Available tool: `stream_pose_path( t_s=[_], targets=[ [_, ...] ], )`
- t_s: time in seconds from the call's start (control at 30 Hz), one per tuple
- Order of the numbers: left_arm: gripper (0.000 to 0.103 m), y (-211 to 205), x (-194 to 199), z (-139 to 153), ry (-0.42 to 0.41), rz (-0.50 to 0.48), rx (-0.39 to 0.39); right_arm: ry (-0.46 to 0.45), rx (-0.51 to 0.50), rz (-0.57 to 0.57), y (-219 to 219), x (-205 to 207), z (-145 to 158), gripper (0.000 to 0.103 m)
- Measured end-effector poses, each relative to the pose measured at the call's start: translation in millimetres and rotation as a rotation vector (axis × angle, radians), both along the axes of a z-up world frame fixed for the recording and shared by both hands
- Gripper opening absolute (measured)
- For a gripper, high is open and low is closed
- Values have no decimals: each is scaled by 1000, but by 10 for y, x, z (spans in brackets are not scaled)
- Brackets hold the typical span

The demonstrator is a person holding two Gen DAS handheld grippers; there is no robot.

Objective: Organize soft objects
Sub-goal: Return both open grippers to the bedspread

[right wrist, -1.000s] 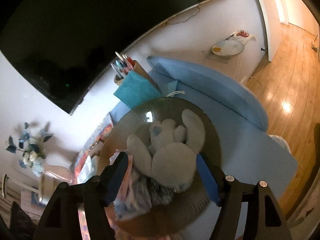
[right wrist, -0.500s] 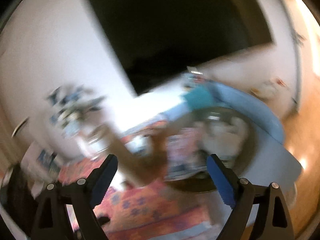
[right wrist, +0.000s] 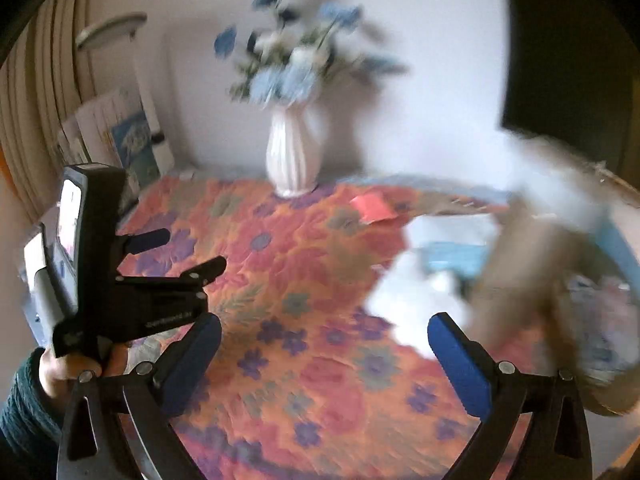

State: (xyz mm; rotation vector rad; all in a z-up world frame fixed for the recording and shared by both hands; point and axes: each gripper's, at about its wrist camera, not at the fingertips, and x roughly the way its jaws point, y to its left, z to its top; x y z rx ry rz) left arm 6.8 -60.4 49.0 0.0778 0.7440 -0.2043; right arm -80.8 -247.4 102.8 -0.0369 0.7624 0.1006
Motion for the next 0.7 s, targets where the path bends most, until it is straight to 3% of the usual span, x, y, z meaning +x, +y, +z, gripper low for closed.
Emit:
stream_pose_path(
  t_s=[0.13,0.27,0.4,0.57,0.7],
  targets=[
    [84,130,90,-169,70,29,-82,9,28,-46,15,336,-390,103],
    [84,159,87,-188,78,12,-134,45,61,-113,-67,498,-687,103],
    [84,187,175,-269,144,-18,-185,31,46,-145,-93,512,-662,103],
    [84,291,231,-329,182,-12,-273,105,12,-166,-77,599,-748,103],
    [85,243,232,-331,176,-11,-236,109,-30,-164,-19,616,-764,103]
  ],
)
